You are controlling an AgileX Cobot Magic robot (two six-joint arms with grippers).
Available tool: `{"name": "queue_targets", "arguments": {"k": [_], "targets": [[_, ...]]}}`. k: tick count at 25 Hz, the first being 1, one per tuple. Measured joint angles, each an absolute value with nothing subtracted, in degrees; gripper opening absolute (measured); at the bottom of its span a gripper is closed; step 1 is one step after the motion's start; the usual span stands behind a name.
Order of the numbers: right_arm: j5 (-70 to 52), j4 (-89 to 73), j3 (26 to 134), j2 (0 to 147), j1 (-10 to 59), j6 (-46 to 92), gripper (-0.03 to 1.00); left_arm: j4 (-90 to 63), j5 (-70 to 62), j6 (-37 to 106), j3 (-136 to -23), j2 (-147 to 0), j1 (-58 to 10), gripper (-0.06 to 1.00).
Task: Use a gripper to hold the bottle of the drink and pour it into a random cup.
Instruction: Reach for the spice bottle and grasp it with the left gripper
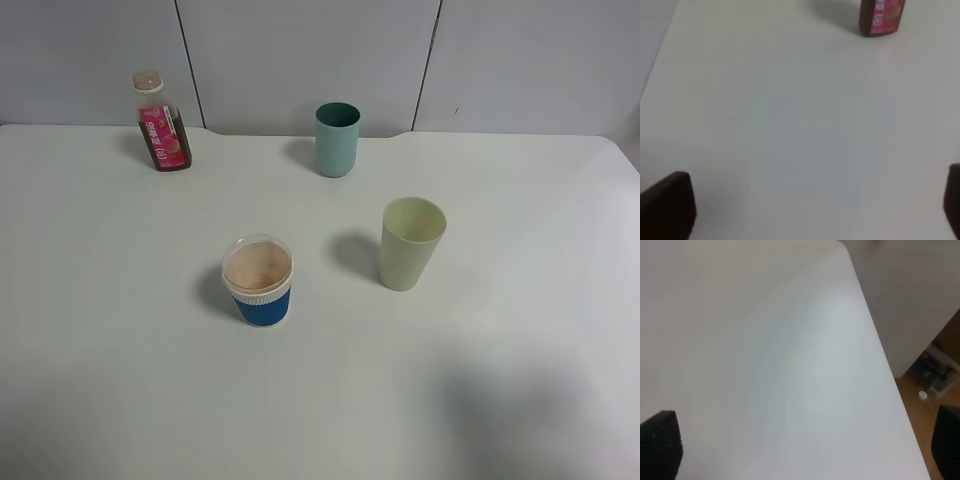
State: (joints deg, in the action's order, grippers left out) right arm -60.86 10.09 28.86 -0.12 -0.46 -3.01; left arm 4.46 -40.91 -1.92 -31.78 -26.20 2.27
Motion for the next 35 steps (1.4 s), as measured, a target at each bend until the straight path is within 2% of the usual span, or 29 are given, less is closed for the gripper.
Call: {"name": "queue_targets", "arguments": {"k": [11,16,23,29,35], "targets": [[-60.9,10.1,28.9,-0.1,-0.5,-3.0,0.99,6.8,-29.6,0.6,-31.8,-48.2,2.3,0.98],[-60.9,10.1,28.9,-0.1,-0.5,-3.0,0.99,11.0,-22.1,-3.0,-32.0,-58.3,2.3,0.98],[-60.9,10.1,28.9,-0.1,-0.5,-3.0,0.99,10.3,-16.1,-4.0,-36.9,-69.8,2.3,0.98],[-60.9,10.1,28.9,-0.1,-0.5,-3.0,0.99,-7.8,-14.8,15.6,-43.3,-78.3,3.1,0.98],[-60.9,10.1,28.9,-0.1,-0.5,-3.0,0.99,-26.6,-12.8,40.4,-46.1,-85.0,8.3,0.98]]}}
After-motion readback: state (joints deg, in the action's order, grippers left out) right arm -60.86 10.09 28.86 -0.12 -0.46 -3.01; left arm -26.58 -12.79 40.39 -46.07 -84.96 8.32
